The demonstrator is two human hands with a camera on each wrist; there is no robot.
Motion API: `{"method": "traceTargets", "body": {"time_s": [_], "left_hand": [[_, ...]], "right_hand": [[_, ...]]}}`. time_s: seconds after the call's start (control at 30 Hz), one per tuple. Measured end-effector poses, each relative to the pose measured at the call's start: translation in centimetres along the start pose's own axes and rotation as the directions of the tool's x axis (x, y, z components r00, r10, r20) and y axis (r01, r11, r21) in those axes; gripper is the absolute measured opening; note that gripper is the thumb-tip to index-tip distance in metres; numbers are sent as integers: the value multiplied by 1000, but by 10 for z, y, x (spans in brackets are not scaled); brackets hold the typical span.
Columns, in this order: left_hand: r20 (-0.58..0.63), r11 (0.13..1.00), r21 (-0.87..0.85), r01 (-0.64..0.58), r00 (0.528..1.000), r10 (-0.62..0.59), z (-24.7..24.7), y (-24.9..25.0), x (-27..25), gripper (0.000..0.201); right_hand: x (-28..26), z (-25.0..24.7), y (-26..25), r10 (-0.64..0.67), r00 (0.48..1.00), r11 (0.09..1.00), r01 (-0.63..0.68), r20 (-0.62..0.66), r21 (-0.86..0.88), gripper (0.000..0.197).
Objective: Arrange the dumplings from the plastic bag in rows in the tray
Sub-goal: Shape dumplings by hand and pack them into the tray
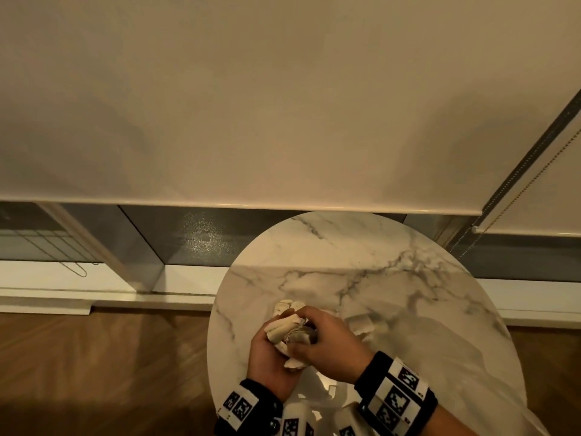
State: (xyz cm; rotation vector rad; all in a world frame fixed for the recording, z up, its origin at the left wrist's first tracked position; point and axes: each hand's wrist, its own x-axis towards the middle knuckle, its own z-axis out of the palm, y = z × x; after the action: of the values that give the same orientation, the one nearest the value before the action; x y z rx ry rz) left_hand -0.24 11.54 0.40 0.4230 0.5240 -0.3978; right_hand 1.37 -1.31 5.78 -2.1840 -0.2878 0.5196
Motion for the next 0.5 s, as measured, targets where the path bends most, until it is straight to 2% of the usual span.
{"method": "traceTargets", "body": {"time_s": [0.1,0.17,0.27,0.37,0.43,0.5], "left_hand": [[-8,999,-23,34,999,-34,-8,0,0,39],[-44,997,-14,70,997,-70,-11,0,-2,54],[-102,987,76,144,985,-136,-14,1,-5,65],[-157,963,154,221,968,-197,-19,-2,-5,58],[-196,952,162,260,954,-228,-23,-5,-5,49],[-238,937,160,310,933,-268,-31,-9,-3,44]], "right_hand": [[1,9,3,32,999,999,-32,5,10,39],[2,15,6,45,999,999,-45,21,-11,21],[3,22,10,76,997,997,-75,31,-20,12],[7,32,14,113,993,993,-113,33,-23,30],[8,36,14,140,989,989,-138,52,-50,37],[9,40,15,153,985,987,-149,84,-55,53]]}}
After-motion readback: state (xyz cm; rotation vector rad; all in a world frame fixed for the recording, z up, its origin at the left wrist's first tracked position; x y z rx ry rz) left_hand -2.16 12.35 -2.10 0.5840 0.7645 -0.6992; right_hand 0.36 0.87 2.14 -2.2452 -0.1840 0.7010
